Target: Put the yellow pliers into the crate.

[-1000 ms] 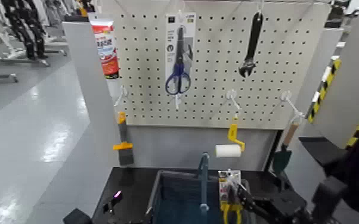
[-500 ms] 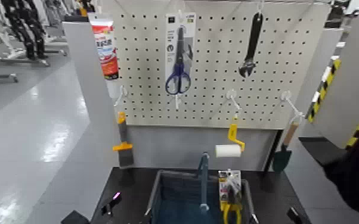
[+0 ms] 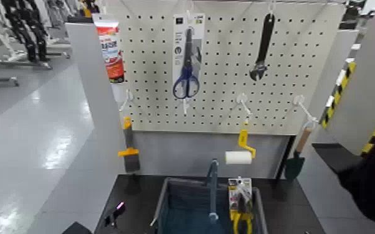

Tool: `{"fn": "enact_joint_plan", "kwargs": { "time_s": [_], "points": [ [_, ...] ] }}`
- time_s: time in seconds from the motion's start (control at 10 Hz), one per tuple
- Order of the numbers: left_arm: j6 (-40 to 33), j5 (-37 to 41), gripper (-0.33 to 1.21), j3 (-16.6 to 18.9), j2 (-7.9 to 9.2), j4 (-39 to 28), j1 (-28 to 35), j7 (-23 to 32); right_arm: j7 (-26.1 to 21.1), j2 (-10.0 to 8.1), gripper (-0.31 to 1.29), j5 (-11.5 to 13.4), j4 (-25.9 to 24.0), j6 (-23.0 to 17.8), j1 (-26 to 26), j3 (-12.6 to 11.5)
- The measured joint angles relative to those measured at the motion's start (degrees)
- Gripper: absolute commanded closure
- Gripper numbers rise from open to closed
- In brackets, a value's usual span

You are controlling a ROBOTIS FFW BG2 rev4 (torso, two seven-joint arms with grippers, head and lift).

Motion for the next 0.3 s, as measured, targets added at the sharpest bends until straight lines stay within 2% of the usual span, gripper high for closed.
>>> {"fn": "enact_joint_plan", "kwargs": {
  "time_s": [0.3],
  "points": [
    [0.06, -0.11, 0.10, 0.18, -0.26, -0.02, 0.02, -0.03, -2.13, -0.33, 0.14, 1.34, -0.50, -0.21, 0.17, 0.47]
  ]
}}
